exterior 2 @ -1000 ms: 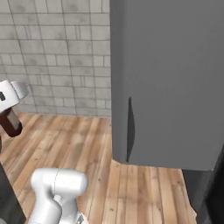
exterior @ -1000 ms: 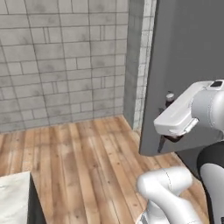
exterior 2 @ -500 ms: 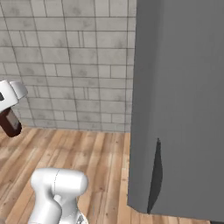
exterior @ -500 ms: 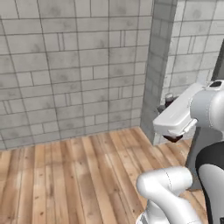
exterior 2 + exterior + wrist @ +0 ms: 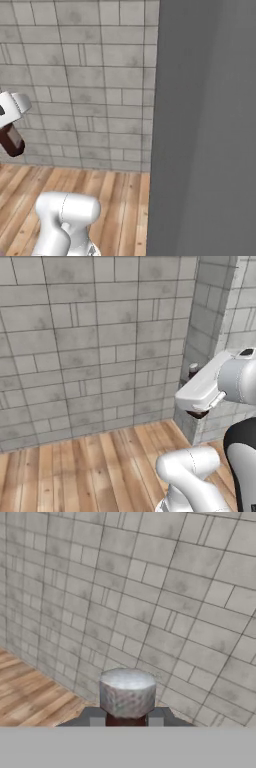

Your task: Place the condiment bottle and ketchup from the counter to the top shelf of the fridge. If the existing items in the fridge are on the top shelf, move them to other shelves.

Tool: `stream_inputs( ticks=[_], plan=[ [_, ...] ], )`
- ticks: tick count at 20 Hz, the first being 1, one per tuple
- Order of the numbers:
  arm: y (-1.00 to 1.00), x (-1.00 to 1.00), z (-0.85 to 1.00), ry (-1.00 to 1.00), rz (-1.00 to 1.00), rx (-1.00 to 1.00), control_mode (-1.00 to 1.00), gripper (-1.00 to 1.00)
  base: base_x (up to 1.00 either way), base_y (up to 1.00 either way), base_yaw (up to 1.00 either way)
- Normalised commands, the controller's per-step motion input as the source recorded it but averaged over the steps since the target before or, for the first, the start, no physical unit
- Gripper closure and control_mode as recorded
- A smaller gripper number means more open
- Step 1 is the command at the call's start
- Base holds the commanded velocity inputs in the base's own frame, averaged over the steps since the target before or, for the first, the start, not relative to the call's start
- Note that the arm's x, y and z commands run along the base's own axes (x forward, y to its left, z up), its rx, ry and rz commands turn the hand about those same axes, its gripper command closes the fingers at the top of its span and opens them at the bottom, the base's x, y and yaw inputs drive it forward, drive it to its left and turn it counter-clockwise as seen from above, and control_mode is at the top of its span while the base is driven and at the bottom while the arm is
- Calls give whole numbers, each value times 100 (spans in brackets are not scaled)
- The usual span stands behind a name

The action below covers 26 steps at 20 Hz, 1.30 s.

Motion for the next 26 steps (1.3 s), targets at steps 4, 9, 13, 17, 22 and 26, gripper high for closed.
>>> stream_inputs(
  ticks=[4, 9, 13, 17, 22, 26],
  plan=[
    [0, 0, 0, 0, 0, 0, 100, 100, 100, 17, -1],
    [0, 0, 0, 0, 0, 0, 100, 100, 100, 21, -6],
    [0, 0, 0, 0, 0, 0, 100, 100, 100, 10, -19],
    [0, 0, 0, 0, 0, 0, 100, 100, 97, 1, -48],
    [0, 0, 0, 0, 0, 0, 100, 100, 56, 0, -73],
    [0, 0, 0, 0, 0, 0, 100, 100, 2, 0, -96]
  ],
)
